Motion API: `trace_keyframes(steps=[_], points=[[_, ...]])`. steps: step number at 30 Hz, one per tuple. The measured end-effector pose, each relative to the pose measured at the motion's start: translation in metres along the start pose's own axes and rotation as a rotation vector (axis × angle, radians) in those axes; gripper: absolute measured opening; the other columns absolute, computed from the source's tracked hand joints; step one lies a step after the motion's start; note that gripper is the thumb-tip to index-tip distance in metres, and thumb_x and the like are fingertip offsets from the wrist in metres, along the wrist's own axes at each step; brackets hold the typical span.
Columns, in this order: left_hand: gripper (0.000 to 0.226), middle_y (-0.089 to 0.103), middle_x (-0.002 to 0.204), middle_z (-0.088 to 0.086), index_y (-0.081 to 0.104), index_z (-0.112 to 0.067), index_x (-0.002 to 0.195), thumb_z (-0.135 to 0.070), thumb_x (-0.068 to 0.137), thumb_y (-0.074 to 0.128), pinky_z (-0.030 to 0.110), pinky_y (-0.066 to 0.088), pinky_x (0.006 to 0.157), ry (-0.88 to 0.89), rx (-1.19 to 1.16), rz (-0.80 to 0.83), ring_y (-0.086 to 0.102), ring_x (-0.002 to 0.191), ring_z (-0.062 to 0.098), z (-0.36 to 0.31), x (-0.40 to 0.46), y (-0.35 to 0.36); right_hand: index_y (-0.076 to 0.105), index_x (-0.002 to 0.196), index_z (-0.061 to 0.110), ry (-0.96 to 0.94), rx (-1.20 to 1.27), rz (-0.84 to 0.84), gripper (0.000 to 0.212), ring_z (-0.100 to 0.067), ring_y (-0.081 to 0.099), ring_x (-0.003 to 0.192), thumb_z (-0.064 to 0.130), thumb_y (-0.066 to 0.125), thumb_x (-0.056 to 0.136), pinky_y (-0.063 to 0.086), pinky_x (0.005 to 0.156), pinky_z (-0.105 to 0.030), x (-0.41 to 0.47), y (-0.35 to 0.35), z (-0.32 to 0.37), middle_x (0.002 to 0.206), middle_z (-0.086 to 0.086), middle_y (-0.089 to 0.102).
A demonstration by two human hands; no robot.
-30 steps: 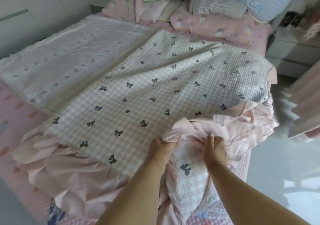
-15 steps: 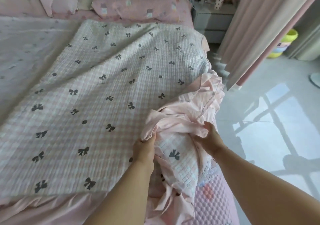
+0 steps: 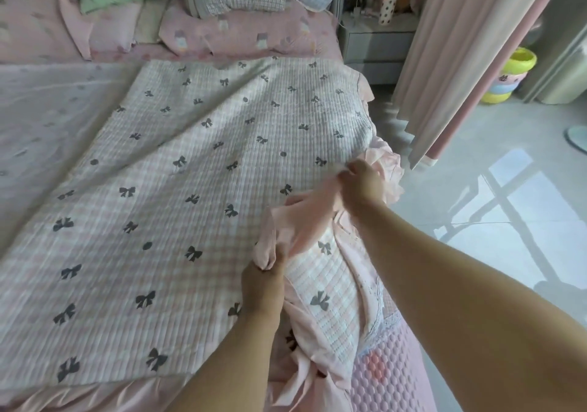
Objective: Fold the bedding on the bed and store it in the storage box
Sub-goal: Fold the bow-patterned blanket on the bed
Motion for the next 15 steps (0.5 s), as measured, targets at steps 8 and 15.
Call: trace_keyframes(steps=[8,15], points=[[0.036,0.073,0.090,-0.005,0.066,-0.023,0.102,-0.021,0.072,0.085,0.024,0.054,0.072,0.062,-0.003,0.118,0.069,0.085,0.008,-0.012,0.003,0.006,0.055,0.114,0.019,-0.080,0.141,0.220,0.039,-0.022,0.060,0.106,-0.005,0.047,0.084,0.052,0.088,-0.040,-0.028,0.059,-0.010,0.122,0.000,0.059],[0.032,0.052,0.059,-0.003,0.059,-0.012,0.069,-0.034,0.092,0.063,0.020,0.039,0.049,-0.073,0.016,-0.059,0.049,0.056,0.012,0.001,0.014,0.002,0.027,0.146,0.022,0.293,-0.392,0.371,0.074,-0.031,0.039,0.132,0.052,0.056,0.084,0.037,0.105,-0.037,-0.031,0.038,-0.154,0.144,-0.006,0.043]])
Point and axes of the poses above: each hand's wrist, its own x-axis towards the middle knuckle, its own y-axis out of the palm, z = x × y, the point moved 9 cm from there along x, towards the middle knuckle
